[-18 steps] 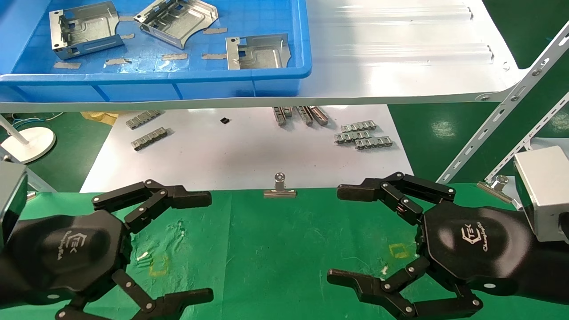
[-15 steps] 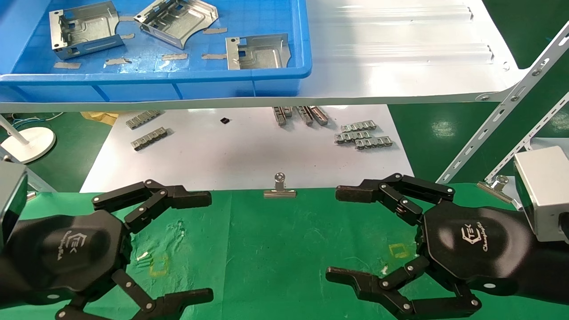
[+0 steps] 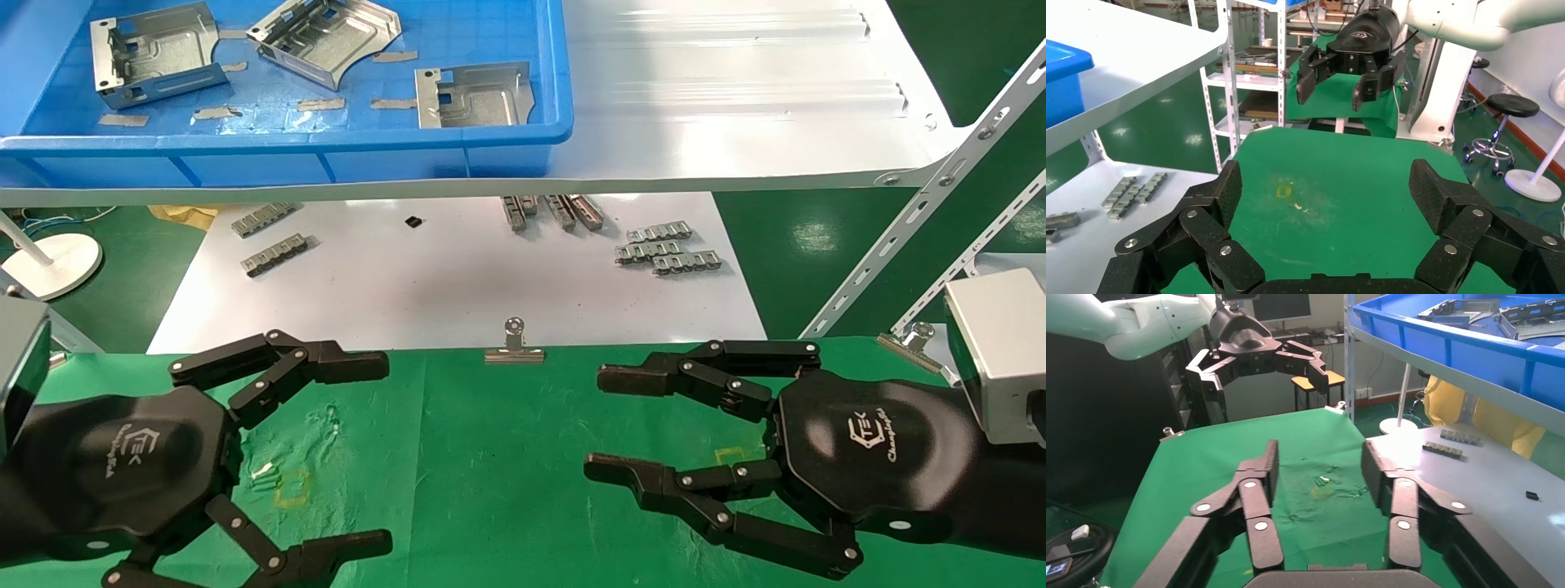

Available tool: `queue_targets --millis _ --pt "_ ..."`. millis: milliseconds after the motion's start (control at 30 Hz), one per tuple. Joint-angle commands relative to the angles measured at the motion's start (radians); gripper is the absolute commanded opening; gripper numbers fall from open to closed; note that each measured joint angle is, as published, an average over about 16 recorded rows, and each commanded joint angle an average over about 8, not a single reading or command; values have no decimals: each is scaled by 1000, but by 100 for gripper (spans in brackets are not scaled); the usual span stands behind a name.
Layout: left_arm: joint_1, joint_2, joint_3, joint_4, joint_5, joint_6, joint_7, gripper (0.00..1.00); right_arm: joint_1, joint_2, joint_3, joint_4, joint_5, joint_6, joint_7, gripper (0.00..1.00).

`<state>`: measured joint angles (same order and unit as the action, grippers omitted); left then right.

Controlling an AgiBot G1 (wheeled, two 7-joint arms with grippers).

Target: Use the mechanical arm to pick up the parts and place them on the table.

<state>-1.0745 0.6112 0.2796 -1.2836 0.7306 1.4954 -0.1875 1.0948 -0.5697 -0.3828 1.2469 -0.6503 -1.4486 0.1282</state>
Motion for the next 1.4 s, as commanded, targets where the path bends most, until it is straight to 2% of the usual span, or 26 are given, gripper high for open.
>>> queue_targets --millis 33,733,900,1100,1267,1400 --pt "0 0 0 0 0 0 0 100 0 0 0 0 0 0 0 0" --pt "-2 0 -1 -1 1 0 2 100 0 0 0 0 0 0 0 0" --pt "-36 12 0 3 18 -3 14 100 0 0 0 0 0 0 0 0" --pt "-203 87 18 120 58 -3 17 100 0 0 0 0 0 0 0 0" --pt "-420 182 48 354 137 -17 52 100 0 0 0 0 0 0 0 0" --pt "-604 261 94 575 266 -101 99 100 0 0 0 0 0 0 0 0"
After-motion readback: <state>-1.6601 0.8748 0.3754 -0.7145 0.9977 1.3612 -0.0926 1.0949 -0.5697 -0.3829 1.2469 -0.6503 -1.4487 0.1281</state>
